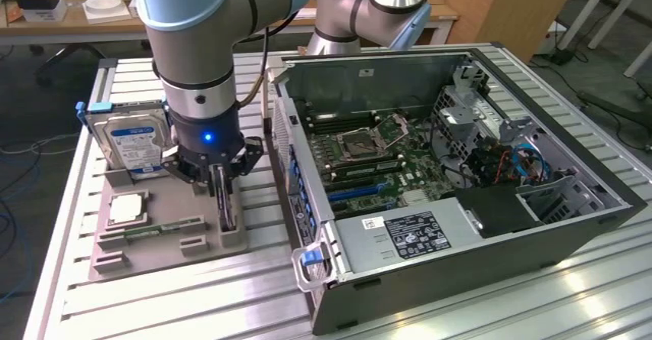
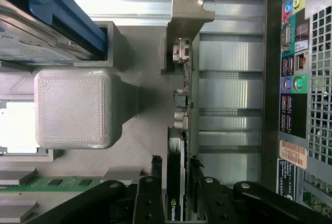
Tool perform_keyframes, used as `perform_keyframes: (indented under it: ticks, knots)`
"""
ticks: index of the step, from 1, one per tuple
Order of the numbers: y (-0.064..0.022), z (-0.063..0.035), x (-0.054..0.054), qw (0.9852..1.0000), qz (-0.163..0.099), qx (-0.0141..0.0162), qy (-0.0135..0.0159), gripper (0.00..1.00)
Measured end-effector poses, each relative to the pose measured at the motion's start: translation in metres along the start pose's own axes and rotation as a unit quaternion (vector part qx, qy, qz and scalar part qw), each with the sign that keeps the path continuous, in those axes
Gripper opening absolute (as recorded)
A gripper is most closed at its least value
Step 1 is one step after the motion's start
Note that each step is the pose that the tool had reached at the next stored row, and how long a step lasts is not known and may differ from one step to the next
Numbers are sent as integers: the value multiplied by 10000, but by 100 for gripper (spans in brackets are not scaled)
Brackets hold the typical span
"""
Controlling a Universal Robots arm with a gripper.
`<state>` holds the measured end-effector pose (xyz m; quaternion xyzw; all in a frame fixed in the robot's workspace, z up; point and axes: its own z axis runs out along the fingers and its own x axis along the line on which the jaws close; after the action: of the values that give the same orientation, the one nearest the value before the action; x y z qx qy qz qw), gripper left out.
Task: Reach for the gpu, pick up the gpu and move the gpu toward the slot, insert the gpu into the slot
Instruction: 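Pick up the gpu and move the gpu toward the slot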
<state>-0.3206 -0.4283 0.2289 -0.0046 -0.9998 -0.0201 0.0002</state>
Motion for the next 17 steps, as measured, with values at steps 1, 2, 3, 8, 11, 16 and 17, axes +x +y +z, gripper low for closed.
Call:
perform_keyframes:
  ticks: [1, 2, 3, 8, 11, 16, 17]
  knots:
    - [0, 0, 0, 10000, 0, 0, 0, 33]
    - [0, 0, 0, 10000, 0, 0, 0, 33]
    - [0, 0, 0, 10000, 0, 0, 0, 33]
    - [0, 1, 0, 10000, 1, 1, 1, 26]
    - [0, 2, -1, 10000, 0, 0, 0, 26]
    - [0, 2, -1, 10000, 0, 0, 0, 26]
    - [0, 2, -1, 10000, 0, 0, 0, 26]
